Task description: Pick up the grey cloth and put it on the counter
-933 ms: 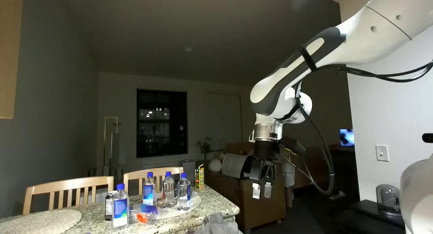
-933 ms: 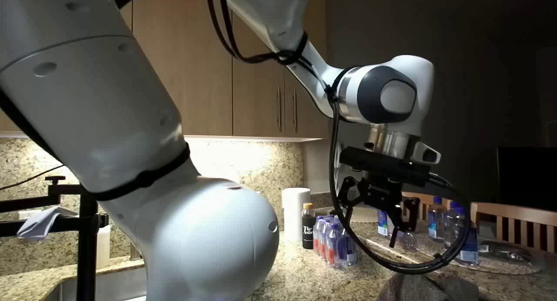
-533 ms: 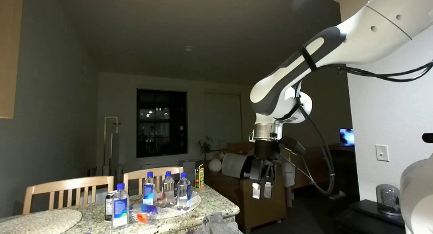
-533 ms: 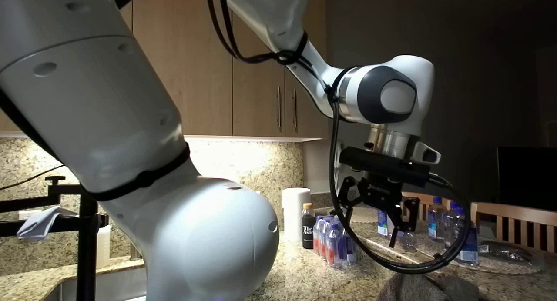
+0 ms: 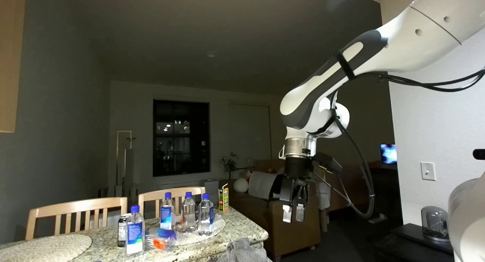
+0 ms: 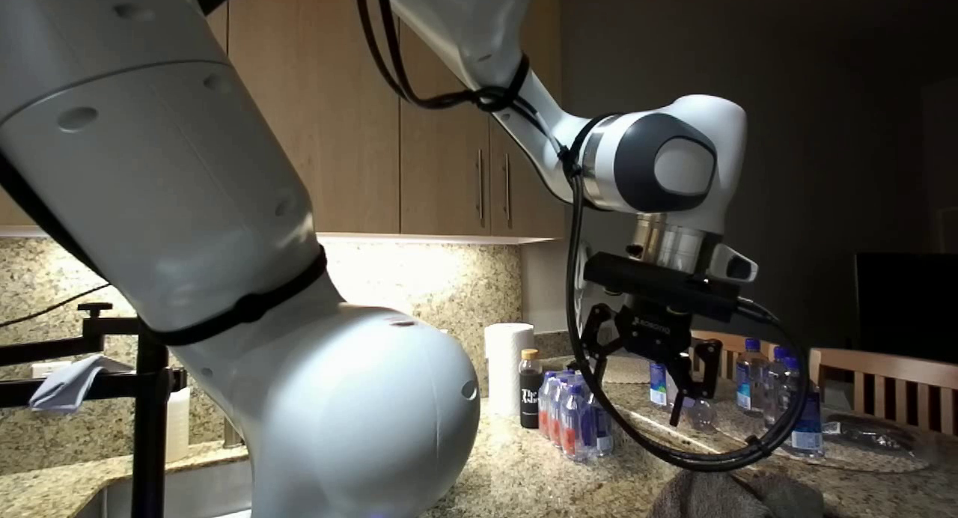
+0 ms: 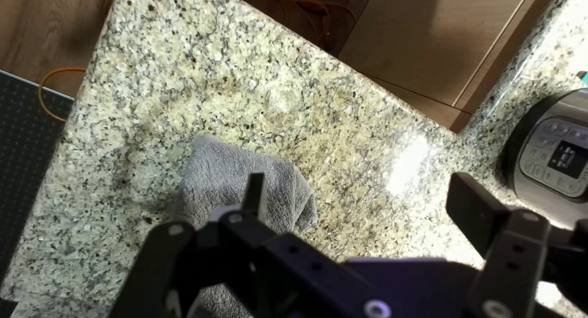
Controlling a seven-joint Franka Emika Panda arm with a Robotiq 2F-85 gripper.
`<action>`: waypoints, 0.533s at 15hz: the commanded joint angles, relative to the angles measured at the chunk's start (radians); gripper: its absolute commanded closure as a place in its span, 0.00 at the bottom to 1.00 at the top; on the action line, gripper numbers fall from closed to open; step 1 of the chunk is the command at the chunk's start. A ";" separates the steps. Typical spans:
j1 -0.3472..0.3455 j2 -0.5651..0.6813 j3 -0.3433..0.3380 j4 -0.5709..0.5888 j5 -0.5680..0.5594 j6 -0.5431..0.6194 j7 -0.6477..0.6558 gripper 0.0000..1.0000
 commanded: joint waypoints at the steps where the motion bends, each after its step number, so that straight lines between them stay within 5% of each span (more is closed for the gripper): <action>1: -0.005 0.031 0.024 -0.002 0.049 0.040 -0.029 0.00; 8: 0.046 0.199 0.038 0.007 0.088 0.314 -0.112 0.00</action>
